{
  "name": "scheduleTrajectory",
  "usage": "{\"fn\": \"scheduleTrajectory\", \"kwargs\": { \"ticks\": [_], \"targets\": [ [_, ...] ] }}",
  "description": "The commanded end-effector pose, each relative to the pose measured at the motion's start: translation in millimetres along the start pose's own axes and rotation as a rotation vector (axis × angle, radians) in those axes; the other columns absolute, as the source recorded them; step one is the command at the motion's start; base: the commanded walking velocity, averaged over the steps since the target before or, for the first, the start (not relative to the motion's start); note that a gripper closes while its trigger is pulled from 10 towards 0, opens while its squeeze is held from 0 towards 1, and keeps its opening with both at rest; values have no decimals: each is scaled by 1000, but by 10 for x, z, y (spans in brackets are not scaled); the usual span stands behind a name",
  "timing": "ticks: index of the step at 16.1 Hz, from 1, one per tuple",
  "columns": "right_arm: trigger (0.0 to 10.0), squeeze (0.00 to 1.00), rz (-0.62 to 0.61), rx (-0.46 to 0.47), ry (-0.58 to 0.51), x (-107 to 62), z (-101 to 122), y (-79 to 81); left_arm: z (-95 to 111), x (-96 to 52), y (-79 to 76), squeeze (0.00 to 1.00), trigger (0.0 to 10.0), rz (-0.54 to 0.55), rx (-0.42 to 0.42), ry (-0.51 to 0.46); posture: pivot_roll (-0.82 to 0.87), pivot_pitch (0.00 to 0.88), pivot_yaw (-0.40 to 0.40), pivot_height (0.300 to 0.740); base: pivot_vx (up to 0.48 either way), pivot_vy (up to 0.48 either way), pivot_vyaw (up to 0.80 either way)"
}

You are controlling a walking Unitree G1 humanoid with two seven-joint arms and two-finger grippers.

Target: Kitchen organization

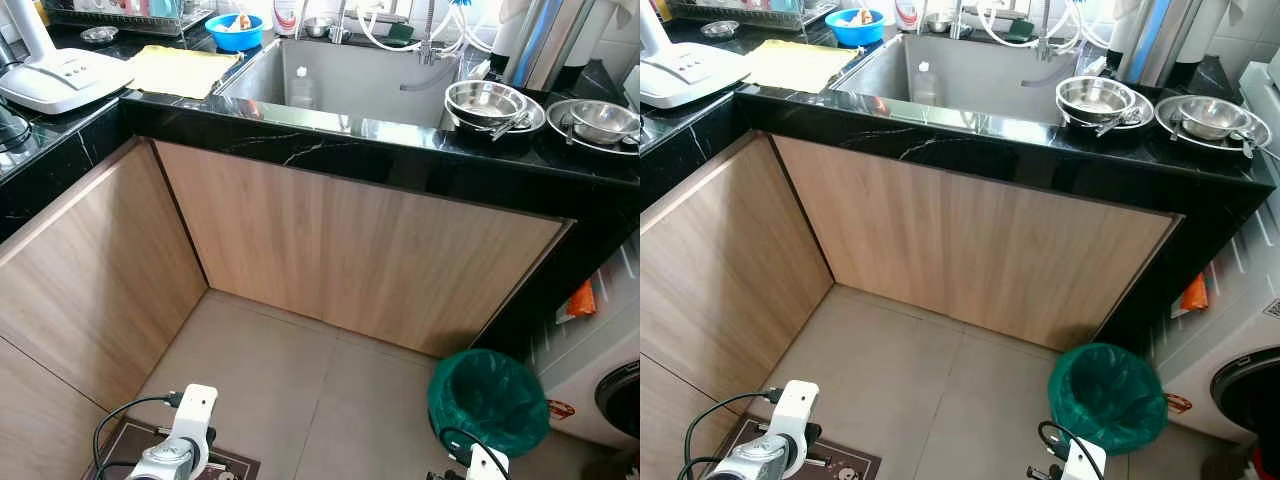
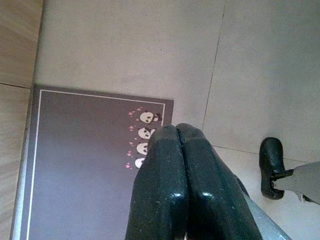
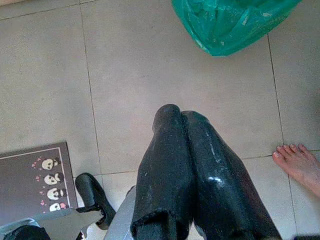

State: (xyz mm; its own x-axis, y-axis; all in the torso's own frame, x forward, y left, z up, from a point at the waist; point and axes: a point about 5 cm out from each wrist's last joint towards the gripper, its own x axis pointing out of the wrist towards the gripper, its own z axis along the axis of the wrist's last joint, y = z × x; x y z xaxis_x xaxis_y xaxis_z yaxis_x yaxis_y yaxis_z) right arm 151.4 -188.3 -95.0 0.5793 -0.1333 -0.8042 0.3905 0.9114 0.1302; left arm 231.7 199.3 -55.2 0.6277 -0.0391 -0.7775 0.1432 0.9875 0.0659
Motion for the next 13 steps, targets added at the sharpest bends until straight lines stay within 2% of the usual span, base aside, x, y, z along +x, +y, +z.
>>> {"fn": "scheduleTrajectory", "kwargs": {
  "ticks": [1,2,3,13],
  "targets": [
    [10000,0,1,-35,1,-10,-41,22,-99,7,-128,0,10000,-23,86,36,59,0,-71,740,0,0,0],
    [10000,0,8,-97,-14,-6,-24,64,-157,16,-303,0,10000,-57,148,38,60,0,-70,740,0,0,0],
    [10000,0,8,-106,-18,-4,-18,73,-166,17,-335,0,10000,-62,154,38,61,2,-70,740,0,0,0],
    [10000,0,3,-93,-23,0,-13,113,-87,29,-334,0,10000,-62,205,19,70,29,-48,740,0,0,0]
  ]
}}
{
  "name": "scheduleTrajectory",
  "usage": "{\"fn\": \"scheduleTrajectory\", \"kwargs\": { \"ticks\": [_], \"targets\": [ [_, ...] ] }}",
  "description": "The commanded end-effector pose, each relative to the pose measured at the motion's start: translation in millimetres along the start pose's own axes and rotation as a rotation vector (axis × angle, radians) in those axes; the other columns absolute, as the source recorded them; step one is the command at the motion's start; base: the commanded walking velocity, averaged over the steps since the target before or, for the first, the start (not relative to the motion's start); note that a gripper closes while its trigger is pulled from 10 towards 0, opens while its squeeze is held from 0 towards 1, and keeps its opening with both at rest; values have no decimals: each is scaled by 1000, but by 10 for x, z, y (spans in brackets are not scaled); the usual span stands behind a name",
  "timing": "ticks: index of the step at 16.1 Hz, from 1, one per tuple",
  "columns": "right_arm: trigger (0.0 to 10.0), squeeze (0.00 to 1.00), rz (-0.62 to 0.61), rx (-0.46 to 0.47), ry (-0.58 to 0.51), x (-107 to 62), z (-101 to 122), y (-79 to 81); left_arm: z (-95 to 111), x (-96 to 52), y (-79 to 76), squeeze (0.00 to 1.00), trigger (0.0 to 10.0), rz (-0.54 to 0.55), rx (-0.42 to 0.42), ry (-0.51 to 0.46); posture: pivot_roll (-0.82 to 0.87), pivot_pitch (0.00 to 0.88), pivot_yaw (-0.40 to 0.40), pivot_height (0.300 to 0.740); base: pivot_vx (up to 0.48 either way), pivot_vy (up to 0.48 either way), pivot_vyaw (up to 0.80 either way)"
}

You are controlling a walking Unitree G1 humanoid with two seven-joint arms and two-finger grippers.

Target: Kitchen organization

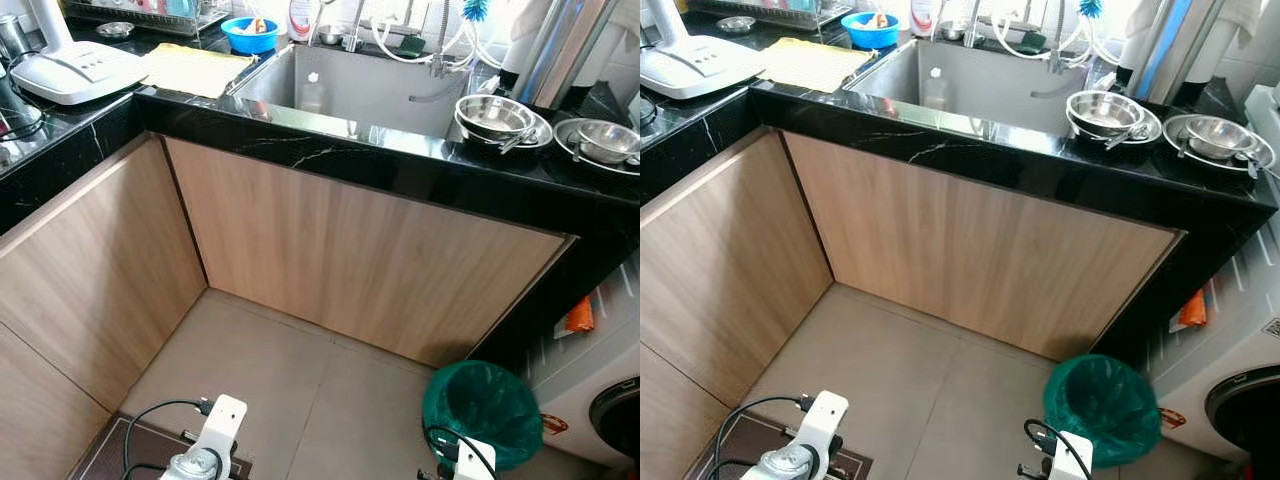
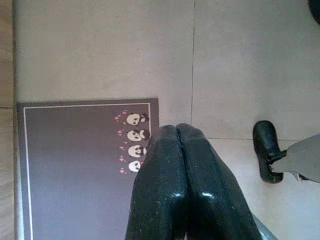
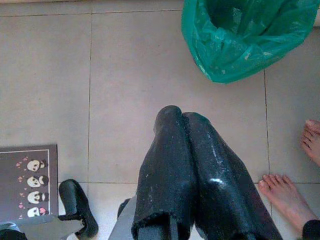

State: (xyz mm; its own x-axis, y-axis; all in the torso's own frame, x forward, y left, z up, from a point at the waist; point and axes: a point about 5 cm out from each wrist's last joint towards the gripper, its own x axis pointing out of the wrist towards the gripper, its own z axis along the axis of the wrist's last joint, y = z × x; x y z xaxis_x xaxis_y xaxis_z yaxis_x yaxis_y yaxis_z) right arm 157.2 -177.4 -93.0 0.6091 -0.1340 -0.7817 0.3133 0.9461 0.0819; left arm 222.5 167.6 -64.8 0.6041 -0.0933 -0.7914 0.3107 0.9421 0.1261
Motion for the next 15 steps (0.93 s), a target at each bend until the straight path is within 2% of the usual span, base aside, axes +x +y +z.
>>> {"fn": "scheduleTrajectory", "kwargs": {
  "ticks": [1,5,9,15],
  "targets": [
    [10000,0,-7,6,12,-3,-23,7,-2,-1,13,0,10000,-1,29,6,74,31,-42,740,0,0,0],
    [10000,0,7,23,11,5,-10,88,37,-4,79,0,10000,8,44,-2,73,32,-18,740,0,0,0],
    [10000,0,3,38,12,9,-2,106,74,3,69,0,10000,4,48,-9,74,34,-13,740,0,0,0],
    [10000,0,15,21,16,11,2,90,-16,-6,44,0,10000,6,37,14,76,40,-30,740,0,0,0]
  ]
}}
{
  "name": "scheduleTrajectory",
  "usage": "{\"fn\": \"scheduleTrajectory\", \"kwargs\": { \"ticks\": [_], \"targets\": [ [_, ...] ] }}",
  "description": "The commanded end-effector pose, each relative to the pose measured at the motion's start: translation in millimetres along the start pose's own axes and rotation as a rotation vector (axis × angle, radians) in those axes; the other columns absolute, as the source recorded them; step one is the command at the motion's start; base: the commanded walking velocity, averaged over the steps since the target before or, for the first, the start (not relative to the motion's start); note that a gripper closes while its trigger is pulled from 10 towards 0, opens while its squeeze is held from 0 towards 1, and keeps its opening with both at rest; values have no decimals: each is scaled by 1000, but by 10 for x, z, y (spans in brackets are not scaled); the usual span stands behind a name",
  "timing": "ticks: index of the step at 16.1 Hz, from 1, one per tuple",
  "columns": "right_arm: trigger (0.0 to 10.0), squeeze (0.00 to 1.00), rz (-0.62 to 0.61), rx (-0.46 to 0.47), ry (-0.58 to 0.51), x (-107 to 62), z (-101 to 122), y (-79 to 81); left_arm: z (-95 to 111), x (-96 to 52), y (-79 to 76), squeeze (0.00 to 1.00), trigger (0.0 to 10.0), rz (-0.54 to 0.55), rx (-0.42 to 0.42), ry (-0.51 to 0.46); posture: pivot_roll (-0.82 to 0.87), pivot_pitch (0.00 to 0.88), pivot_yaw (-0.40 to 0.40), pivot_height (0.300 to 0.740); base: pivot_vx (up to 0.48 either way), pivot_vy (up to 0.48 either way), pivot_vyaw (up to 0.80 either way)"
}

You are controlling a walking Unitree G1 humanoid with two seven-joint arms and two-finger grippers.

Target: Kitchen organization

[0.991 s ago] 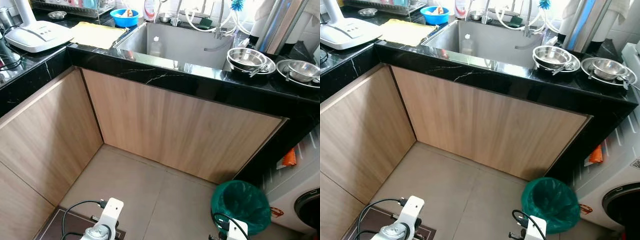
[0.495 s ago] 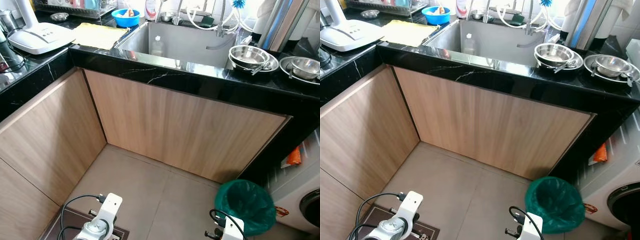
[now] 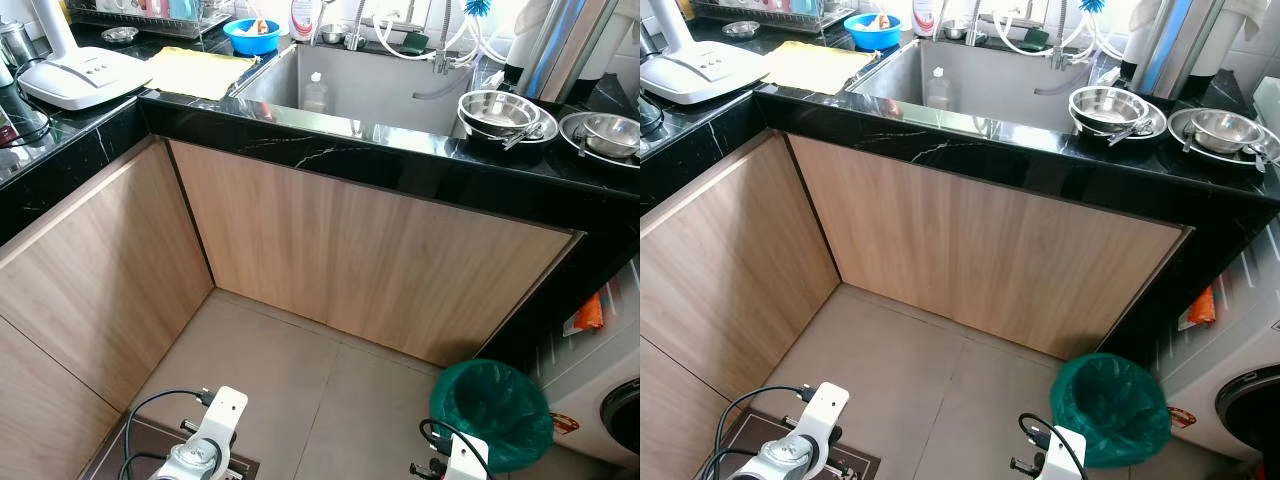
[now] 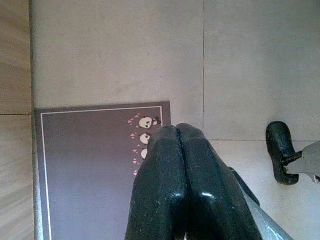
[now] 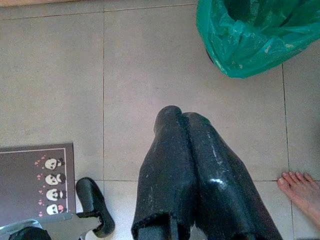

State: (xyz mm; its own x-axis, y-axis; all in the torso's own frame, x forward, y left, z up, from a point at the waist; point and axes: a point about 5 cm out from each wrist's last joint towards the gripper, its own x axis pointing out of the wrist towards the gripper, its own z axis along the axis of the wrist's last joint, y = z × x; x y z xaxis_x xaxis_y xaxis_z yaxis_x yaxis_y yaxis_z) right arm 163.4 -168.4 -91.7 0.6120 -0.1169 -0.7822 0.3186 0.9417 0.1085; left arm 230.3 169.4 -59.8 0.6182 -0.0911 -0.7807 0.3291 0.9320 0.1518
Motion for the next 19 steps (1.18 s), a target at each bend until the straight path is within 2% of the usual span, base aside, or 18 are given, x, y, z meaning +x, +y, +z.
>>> {"fn": "scheduleTrajectory", "kwargs": {
  "ticks": [1,6,9,19],
  "targets": [
    [10000,0,-1,-2,14,-6,-27,-18,-122,-18,-2,0,10000,-1,2,35,76,40,-31,740,0,0,0],
    [10000,0,-1,3,13,-8,-33,-24,-172,-32,17,0,10000,4,-20,35,72,43,-34,740,0,0,0],
    [10000,0,-1,9,11,-8,-31,-21,-191,-21,-81,0,10000,-9,-21,58,70,41,-33,740,0,0,0],
    [10000,0,-2,0,2,7,19,-31,-159,-10,-107,0,10000,-15,-25,64,71,27,-41,740,383,0,0]
  ]
}}
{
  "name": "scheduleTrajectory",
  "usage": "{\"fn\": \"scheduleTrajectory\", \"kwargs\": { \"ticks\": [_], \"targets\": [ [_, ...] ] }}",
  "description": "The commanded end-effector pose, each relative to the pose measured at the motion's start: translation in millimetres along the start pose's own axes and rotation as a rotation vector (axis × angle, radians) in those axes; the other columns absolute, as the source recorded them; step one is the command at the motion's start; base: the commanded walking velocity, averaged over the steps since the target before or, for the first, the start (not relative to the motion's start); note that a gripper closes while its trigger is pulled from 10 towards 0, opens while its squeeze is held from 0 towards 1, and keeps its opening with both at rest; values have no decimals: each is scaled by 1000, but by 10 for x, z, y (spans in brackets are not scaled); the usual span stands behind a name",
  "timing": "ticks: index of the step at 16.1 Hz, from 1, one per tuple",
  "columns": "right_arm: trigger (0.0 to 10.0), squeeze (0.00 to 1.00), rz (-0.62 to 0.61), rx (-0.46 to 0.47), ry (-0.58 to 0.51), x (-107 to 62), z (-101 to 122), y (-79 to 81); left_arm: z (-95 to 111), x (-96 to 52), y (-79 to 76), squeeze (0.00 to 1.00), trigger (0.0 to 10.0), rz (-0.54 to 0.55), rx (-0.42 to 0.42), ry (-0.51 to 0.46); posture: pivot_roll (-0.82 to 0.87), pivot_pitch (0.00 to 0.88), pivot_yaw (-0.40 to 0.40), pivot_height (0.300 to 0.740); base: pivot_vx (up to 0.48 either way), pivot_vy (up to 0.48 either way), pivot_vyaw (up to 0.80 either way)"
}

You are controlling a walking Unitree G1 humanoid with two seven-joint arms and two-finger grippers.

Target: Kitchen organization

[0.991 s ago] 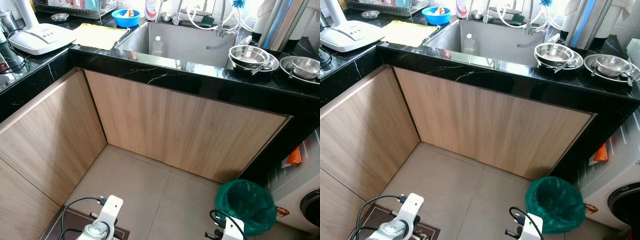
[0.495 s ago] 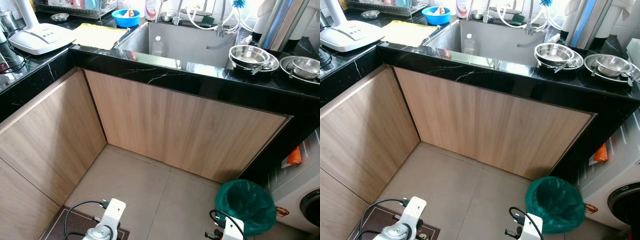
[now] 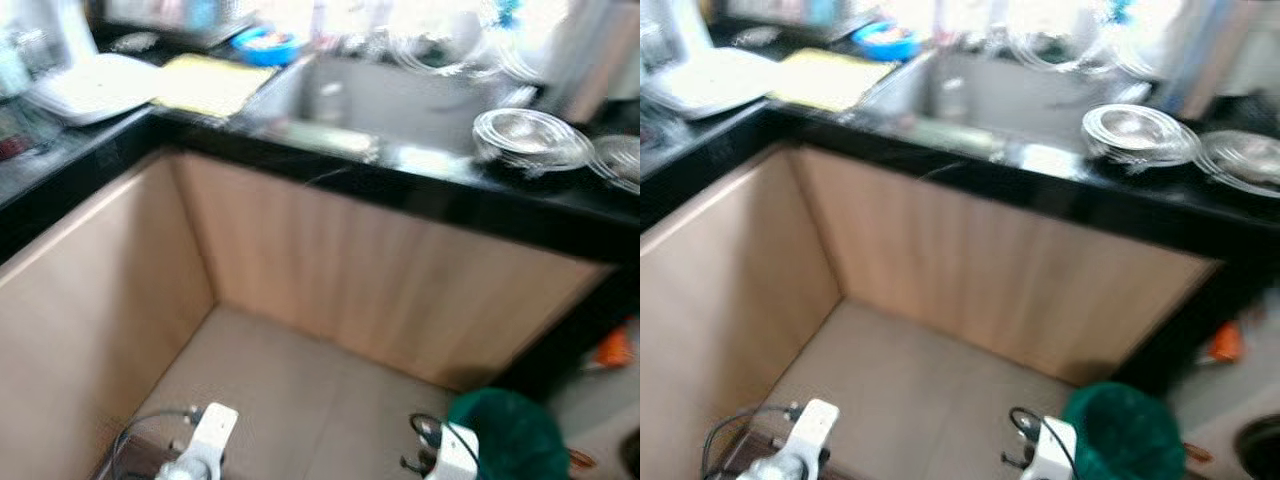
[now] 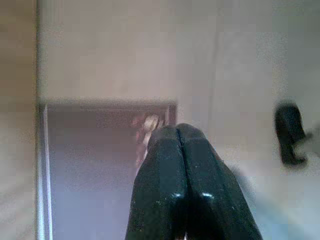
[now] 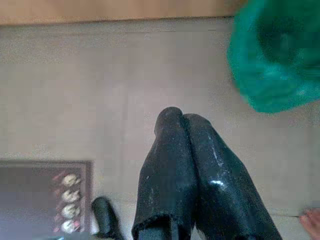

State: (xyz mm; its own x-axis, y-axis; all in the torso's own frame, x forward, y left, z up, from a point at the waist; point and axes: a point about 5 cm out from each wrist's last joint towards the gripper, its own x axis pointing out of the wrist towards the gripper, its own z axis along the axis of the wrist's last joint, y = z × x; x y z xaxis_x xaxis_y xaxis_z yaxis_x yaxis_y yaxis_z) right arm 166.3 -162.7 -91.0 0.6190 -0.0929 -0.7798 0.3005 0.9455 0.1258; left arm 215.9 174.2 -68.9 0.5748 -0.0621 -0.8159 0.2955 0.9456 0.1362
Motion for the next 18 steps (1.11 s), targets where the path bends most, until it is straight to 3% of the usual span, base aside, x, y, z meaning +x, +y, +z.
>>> {"fn": "scheduleTrajectory", "kwargs": {
  "ticks": [1,8,12,15,18],
  "targets": [
    [10000,0,-27,2,1,-1,12,-94,12,11,-89,0,10000,-23,13,2,71,27,-41,740,428,0,0],
    [10000,0,-28,-1,-1,2,23,-100,-90,-20,41,0,10000,-4,10,10,69,28,-45,740,421,0,0],
    [10000,0,-29,1,0,0,18,-102,-141,-42,124,0,10000,3,-10,8,67,32,-46,740,0,0,0],
    [10000,0,-27,-3,4,-2,9,-106,-121,-10,-113,0,10000,-20,-5,5,63,34,-47,740,0,0,0],
    [10000,0,-26,-3,7,-3,4,-106,-73,7,-244,0,10000,-35,-10,-8,63,32,-48,740,0,0,0]
  ]
}}
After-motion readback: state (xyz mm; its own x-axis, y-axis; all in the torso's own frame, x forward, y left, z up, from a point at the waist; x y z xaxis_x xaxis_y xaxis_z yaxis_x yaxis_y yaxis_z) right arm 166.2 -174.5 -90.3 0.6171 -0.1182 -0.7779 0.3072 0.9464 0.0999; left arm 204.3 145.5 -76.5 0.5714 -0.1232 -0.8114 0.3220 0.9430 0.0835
